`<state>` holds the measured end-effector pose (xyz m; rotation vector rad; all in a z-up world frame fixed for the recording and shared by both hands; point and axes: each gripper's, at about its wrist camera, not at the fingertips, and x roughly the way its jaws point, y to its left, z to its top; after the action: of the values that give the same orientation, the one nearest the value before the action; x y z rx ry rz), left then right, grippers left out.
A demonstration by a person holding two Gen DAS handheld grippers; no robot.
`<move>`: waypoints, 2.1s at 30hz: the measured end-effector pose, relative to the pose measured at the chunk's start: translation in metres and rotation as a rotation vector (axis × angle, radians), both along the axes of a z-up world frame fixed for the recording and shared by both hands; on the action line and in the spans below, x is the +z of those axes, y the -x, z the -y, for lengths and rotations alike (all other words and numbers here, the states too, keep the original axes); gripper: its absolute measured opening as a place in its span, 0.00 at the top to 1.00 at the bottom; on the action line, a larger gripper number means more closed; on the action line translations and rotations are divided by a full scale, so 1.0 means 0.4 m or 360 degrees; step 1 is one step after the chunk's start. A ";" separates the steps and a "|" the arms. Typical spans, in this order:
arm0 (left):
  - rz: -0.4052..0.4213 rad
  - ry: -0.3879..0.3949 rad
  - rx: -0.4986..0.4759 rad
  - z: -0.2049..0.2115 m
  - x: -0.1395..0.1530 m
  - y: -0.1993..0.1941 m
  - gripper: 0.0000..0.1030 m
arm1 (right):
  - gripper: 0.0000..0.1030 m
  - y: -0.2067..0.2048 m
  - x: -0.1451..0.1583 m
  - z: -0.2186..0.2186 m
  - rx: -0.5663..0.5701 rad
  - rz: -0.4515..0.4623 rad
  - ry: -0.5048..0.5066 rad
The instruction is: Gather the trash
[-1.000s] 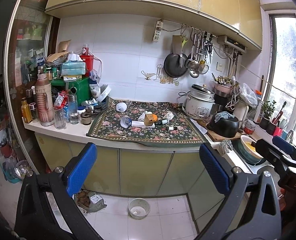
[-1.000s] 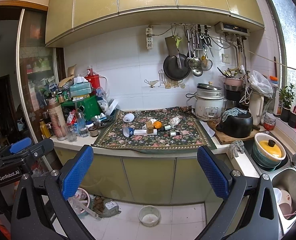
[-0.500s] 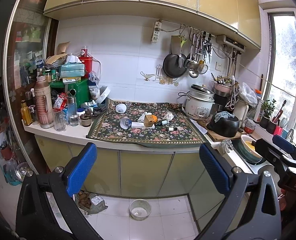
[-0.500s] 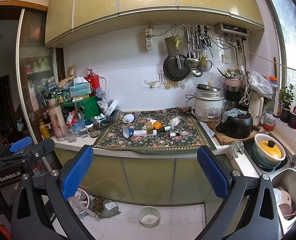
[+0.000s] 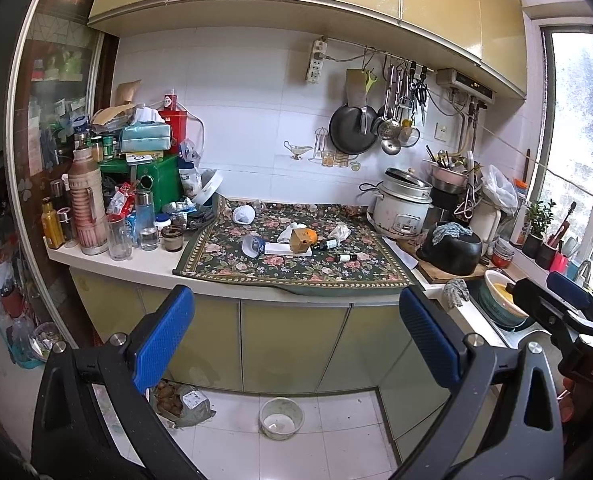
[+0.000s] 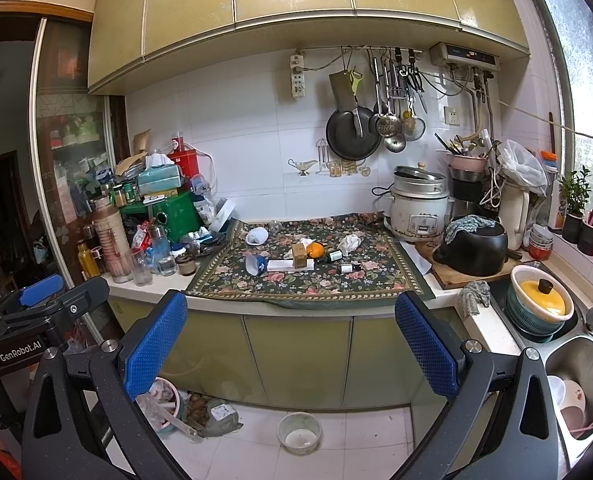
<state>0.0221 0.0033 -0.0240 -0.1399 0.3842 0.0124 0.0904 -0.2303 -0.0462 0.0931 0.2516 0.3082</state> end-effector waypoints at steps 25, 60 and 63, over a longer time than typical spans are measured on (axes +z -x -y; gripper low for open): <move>-0.0136 0.0065 0.0086 0.023 -0.040 -0.254 0.00 | 0.00 -0.181 -0.032 0.034 -0.0008 -0.0082 0.0073; -0.0712 0.0105 -0.0006 -0.299 -0.422 -1.398 0.12 | 0.00 -1.083 -0.171 -0.186 -0.0211 -0.0700 0.0042; -0.0786 0.0120 0.0009 -0.306 -0.479 -1.475 0.13 | 0.00 -1.173 -0.206 -0.215 -0.0114 -0.0765 0.0080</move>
<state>0.6123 0.1256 -0.2156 -0.2129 0.8778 0.0383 0.5595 -0.1443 -0.1287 0.1258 0.7306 0.2046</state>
